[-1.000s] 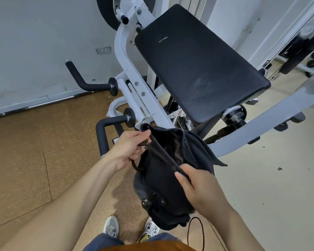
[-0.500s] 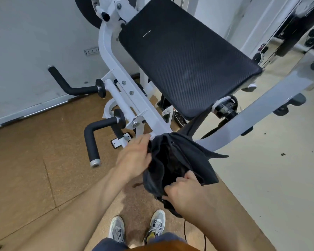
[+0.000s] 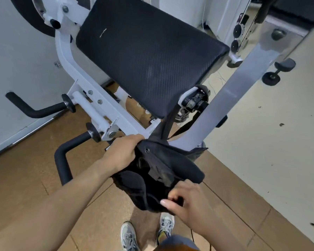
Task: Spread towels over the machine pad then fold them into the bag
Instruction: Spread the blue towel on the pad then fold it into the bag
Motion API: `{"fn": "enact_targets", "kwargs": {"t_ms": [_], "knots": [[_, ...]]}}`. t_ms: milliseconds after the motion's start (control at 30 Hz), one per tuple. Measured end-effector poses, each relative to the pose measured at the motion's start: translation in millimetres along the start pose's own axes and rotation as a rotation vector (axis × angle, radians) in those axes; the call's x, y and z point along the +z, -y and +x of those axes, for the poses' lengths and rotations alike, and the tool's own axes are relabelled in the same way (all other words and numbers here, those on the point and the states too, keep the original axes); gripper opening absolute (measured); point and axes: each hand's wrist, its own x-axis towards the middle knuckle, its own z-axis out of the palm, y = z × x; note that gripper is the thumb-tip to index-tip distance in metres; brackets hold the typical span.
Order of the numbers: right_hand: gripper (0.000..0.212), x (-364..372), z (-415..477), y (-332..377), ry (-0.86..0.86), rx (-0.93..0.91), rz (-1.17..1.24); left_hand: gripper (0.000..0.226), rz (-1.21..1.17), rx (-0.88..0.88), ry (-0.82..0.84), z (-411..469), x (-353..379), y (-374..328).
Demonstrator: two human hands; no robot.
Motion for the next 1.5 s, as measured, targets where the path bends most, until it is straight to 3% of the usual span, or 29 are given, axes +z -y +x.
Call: {"fn": "enact_targets", "kwargs": {"t_ms": [100, 133, 200, 233, 300, 467, 600, 700, 833, 1000, 1100, 1200, 1333, 1500], "knots": [[0.041, 0, 5, -25, -0.372, 0.438, 0.383, 0.044, -0.153, -0.038, -0.135, -9, -12, 4], [0.051, 1, 11, -29, -0.363, 0.611, 0.544, 0.043, -0.199, -0.067, -0.168, -9, -15, 5], [0.068, 5, 27, -35, -0.137, 0.831, 0.986, 0.048, -0.247, -0.094, -0.190, -8, -19, 6], [0.070, 7, 34, -31, -0.013, 0.854, 1.162, 0.050, -0.262, -0.103, -0.183, -6, -19, 7], [0.067, 16, 49, -18, 0.129, 0.783, 1.278, 0.054, -0.289, -0.131, -0.167, -5, -21, 7], [0.084, 44, 68, -2, -0.003, 0.653, 1.389, 0.055, -0.306, -0.151, -0.202, -2, -30, 16], [0.052, 11, 53, -13, -0.088, 0.631, 1.234, 0.048, 0.207, 0.137, 0.023, 4, -46, 43], [0.048, -6, 49, -17, -0.098, 0.649, 1.073, 0.054, 0.407, 0.246, 0.143, 16, -45, 59], [0.051, -7, 48, 3, -0.137, 0.681, 0.865, 0.056, 0.232, 0.139, 0.166, 25, -29, 61], [0.042, -35, 22, 8, -0.005, 0.705, 0.561, 0.043, 0.058, 0.090, 0.263, 16, -15, 56], [0.024, -71, 1, 4, -0.095, 0.715, 0.388, 0.033, 0.028, 0.093, 0.184, 9, -18, 35], [0.018, -115, -6, -2, -0.245, 0.667, 0.358, 0.025, -0.111, 0.134, 0.049, 2, -28, -17], [0.018, -174, -12, -13, -0.435, 0.543, 0.264, 0.023, -0.258, 0.223, 0.024, 1, -39, -106], [0.021, -254, -8, -55, -0.505, 0.419, 0.206, 0.026, -0.375, 0.287, -0.091, 30, -8, -216]]}}
